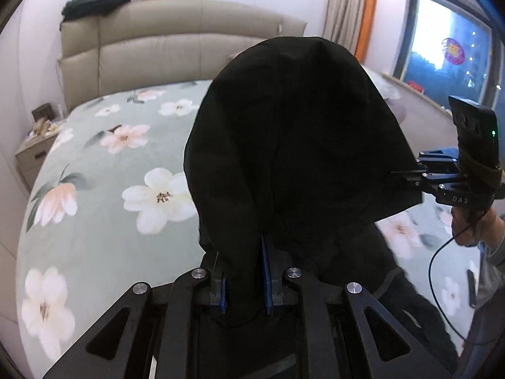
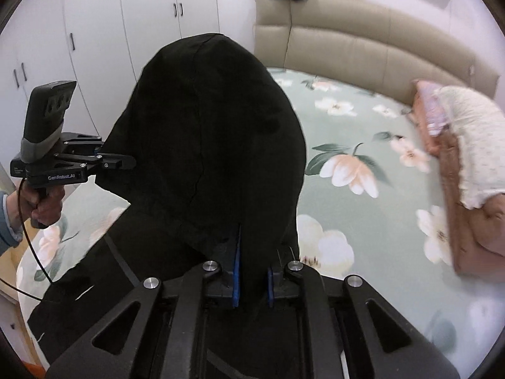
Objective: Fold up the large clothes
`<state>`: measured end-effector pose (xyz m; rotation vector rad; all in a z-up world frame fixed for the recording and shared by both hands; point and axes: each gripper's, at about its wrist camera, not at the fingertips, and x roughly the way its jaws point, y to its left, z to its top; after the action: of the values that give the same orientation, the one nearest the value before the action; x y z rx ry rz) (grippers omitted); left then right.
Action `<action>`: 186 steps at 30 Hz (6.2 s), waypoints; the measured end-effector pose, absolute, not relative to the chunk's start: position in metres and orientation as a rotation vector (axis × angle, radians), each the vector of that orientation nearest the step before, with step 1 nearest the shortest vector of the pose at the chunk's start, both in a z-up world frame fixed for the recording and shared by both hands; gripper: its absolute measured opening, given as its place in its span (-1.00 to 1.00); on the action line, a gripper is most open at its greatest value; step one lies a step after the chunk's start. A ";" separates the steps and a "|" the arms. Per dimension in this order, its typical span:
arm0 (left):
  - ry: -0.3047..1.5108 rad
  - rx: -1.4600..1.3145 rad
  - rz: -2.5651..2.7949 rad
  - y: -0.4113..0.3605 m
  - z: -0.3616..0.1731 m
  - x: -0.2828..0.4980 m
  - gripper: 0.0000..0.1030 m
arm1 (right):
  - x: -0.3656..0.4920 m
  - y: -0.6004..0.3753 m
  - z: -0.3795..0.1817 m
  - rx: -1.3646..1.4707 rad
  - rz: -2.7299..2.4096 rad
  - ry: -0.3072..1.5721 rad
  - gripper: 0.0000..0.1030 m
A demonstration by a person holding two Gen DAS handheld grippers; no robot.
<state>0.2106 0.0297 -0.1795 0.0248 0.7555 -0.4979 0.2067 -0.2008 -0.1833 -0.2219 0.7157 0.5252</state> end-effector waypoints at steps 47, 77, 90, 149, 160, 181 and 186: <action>1.210 -0.440 -0.459 0.037 -0.362 0.084 -0.58 | 0.131 -0.154 -0.389 0.077 0.267 1.207 0.11; 1.307 -0.332 -0.453 0.149 -0.327 0.003 -0.48 | 0.070 -0.154 -0.365 0.250 0.149 1.242 0.23; 1.428 -0.646 -0.098 0.265 -0.359 -0.129 -0.17 | -0.012 -0.235 -0.351 0.217 0.107 1.329 0.25; 0.978 -0.818 -0.294 0.199 -0.254 -0.127 -0.77 | -0.040 -0.360 -0.245 0.365 0.398 1.201 -0.67; 0.829 -0.716 -0.277 0.205 -0.231 0.076 -0.67 | 0.127 -0.343 -0.236 0.465 0.200 1.045 -0.57; 1.016 -0.376 -0.131 0.145 -0.380 0.171 -0.48 | 0.196 -0.308 -0.372 0.426 -0.130 1.207 -0.33; 1.017 -0.432 -0.154 0.151 -0.380 0.174 -0.49 | 0.195 -0.309 -0.371 0.420 -0.119 1.208 -0.32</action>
<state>0.1741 0.1506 -0.3798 -0.4324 1.0167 -0.1540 0.1947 -0.3086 -0.3710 0.4203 1.2079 -0.1195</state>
